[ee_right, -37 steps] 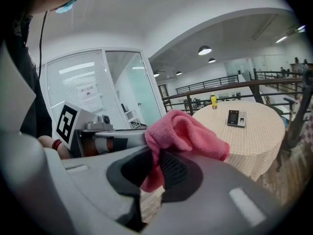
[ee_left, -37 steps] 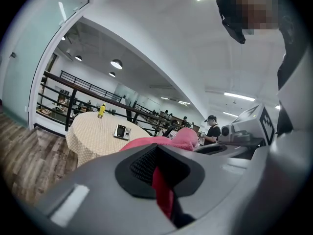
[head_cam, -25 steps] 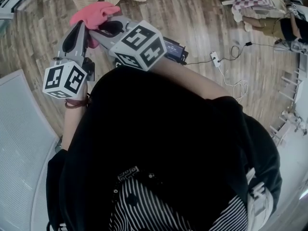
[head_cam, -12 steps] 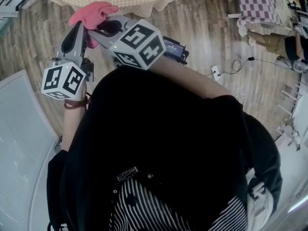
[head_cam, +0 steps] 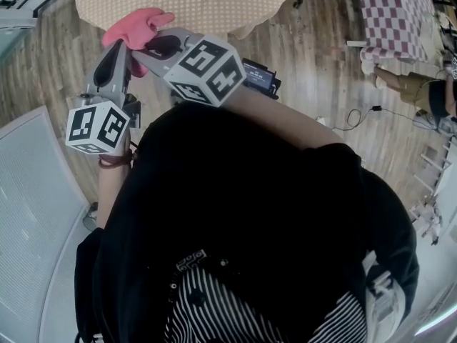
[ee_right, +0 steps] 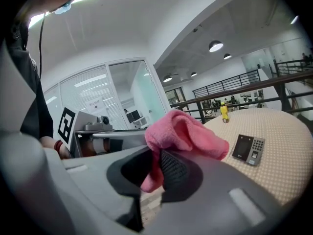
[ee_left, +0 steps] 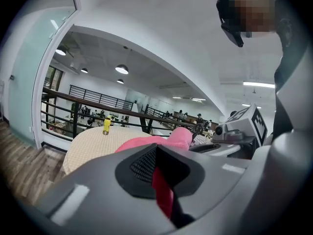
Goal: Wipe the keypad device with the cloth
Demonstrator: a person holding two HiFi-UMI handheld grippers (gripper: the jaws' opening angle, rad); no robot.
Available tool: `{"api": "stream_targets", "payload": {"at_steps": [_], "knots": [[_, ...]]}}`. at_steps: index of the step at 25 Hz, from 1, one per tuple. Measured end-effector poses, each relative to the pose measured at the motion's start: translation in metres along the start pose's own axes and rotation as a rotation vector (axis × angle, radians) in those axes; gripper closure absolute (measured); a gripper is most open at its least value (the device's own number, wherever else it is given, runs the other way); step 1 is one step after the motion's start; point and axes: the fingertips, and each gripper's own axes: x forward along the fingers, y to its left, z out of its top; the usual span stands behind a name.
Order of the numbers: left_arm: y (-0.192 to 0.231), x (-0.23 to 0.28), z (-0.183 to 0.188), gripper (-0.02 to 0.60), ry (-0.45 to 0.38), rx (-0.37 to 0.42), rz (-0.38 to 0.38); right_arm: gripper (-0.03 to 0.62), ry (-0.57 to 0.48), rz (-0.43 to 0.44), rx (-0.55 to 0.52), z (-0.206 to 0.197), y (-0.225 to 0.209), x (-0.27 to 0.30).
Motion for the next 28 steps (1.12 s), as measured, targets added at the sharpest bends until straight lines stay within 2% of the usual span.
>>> {"api": "stream_targets", "payload": {"at_steps": [7, 10, 15, 18, 28], "knots": [[-0.005, 0.038, -0.003, 0.577, 0.038, -0.008, 0.001, 0.546, -0.002, 0.002, 0.042, 0.001, -0.037, -0.008], [-0.009, 0.050, -0.007, 0.577, 0.063, 0.011, -0.014, 0.546, -0.008, -0.002, 0.062, -0.003, -0.048, -0.012], [-0.008, 0.078, -0.001, 0.577, 0.080, 0.030, -0.056, 0.546, -0.022, -0.058, 0.100, 0.006, -0.074, -0.013], [-0.002, 0.100, 0.006, 0.578, 0.080, 0.032, -0.117, 0.546, -0.032, -0.122, 0.109, 0.016, -0.094, -0.009], [-0.008, 0.182, 0.039, 0.577, 0.112, 0.111, -0.400, 0.546, -0.112, -0.351, 0.162, 0.057, -0.165, -0.019]]}}
